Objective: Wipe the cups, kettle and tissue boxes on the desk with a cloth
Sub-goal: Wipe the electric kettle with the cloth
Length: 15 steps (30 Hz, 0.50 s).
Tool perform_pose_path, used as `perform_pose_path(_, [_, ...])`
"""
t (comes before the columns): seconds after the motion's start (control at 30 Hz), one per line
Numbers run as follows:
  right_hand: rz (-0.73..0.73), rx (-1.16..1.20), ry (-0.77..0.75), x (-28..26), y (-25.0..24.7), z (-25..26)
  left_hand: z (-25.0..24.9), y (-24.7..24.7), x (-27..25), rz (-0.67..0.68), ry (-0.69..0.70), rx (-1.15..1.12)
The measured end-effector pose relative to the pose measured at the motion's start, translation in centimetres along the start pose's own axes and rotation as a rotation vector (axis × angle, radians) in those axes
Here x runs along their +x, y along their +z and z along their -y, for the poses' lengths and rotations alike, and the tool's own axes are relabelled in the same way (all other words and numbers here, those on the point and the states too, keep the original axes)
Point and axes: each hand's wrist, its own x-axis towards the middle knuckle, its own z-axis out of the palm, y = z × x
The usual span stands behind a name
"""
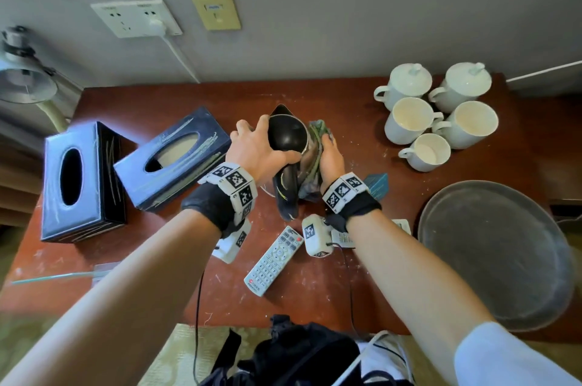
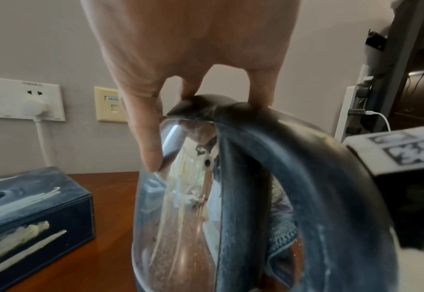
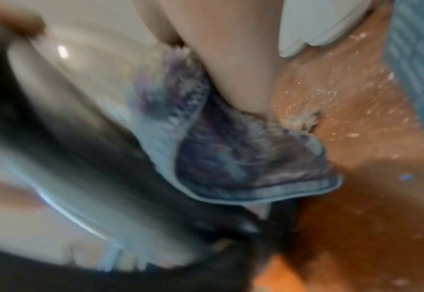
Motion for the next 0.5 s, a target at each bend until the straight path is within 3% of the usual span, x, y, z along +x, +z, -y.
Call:
perform_pose_path(0.17, [0.109,0.164,-0.032,-2.2,0.2,2.0,0.0,-0.2,0.4,0.002,-0.01,0.001])
perform_pose_path(0.33, [0.164,-0.175,-0.254,-2.3,-0.3,1.0,0.7,0.3,-0.2,-0.044,0.013,-0.011])
perform_pose_path(0.5, [0.064,-0.18,-0.061,0.0,-0.7,1.6,0.5,0.4,-0.4,-0.041,0.008,-0.024])
